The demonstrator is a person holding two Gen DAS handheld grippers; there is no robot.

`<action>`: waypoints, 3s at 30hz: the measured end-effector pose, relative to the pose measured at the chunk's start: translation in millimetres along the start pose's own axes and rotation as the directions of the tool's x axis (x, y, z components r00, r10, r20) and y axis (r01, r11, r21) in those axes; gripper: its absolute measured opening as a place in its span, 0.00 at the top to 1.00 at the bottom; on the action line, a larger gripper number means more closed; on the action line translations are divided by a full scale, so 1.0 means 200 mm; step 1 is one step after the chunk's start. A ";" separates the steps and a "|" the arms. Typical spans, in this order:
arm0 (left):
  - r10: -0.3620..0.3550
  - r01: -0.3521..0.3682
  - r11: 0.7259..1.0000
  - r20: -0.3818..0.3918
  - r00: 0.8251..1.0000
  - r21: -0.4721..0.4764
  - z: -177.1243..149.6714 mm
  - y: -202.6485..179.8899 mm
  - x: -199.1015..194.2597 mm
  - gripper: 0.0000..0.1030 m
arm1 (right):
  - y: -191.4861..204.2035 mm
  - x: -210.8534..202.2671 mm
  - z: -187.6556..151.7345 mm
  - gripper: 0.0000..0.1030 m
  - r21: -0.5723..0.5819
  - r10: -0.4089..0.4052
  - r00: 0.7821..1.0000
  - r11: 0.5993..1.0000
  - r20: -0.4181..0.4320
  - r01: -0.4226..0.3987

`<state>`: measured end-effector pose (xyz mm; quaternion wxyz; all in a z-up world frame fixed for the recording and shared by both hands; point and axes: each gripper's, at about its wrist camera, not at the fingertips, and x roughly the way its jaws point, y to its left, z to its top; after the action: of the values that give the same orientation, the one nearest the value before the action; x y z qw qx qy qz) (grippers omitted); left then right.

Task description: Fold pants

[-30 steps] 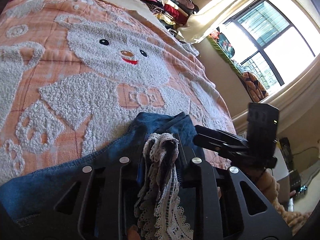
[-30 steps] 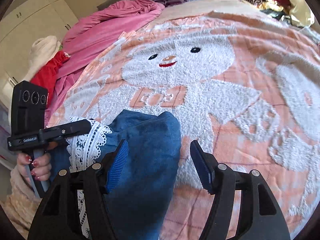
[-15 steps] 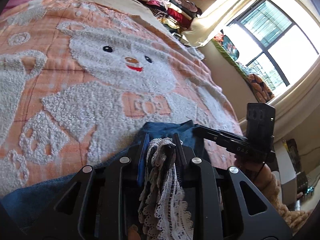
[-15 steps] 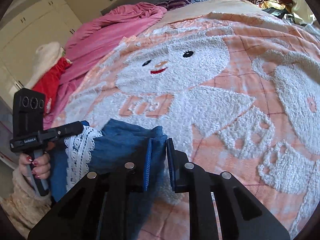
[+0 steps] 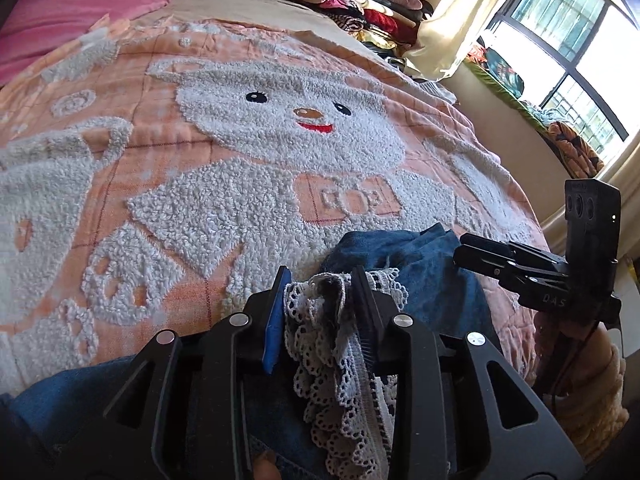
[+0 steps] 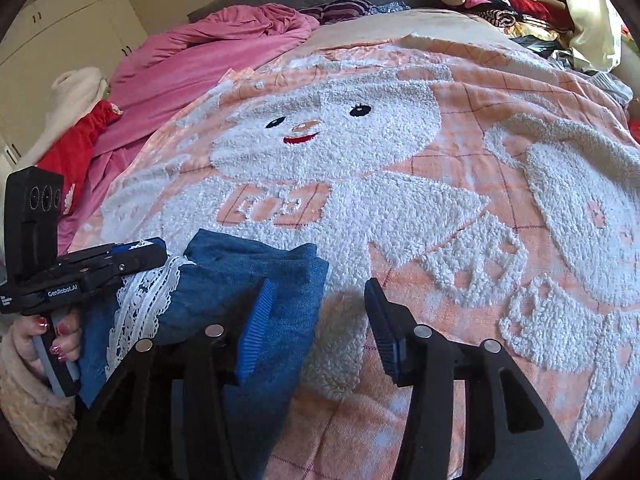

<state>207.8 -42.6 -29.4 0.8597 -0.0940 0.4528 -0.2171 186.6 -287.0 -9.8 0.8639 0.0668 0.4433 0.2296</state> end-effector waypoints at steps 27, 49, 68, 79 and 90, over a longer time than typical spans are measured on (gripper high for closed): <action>0.009 -0.010 1.000 0.074 0.997 0.015 -0.05 -0.14 -0.25 0.50 | 0.14 -0.34 -0.13 0.25 0.006 0.001 0.994 1.000 0.107 -0.002; 0.005 -0.002 0.998 0.037 0.999 -0.062 -0.50 -0.18 -0.49 0.37 | 0.31 -0.47 -0.50 0.24 0.007 0.029 0.997 1.000 0.067 -0.030; 0.038 -0.049 0.992 -0.090 0.995 -0.119 -0.78 -0.25 -0.35 0.84 | 0.36 -0.30 -0.72 0.33 0.009 0.058 0.995 0.998 -0.077 -0.057; 0.077 -0.085 0.992 -0.081 0.994 -0.092 -0.83 -0.24 -0.35 0.81 | 0.41 -0.23 -0.77 0.32 -0.118 -0.089 0.993 0.990 -0.083 0.079; 0.113 -0.114 0.990 -0.017 0.993 -0.089 -0.81 -0.23 -0.49 0.77 | 0.39 -0.40 -0.70 0.25 -0.027 -0.045 0.999 0.999 -0.013 0.045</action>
<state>13.7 -32.9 -33.5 0.8627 -0.1055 0.4719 -0.1479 9.2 -267.4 -9.6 0.8666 0.0437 0.4476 0.2163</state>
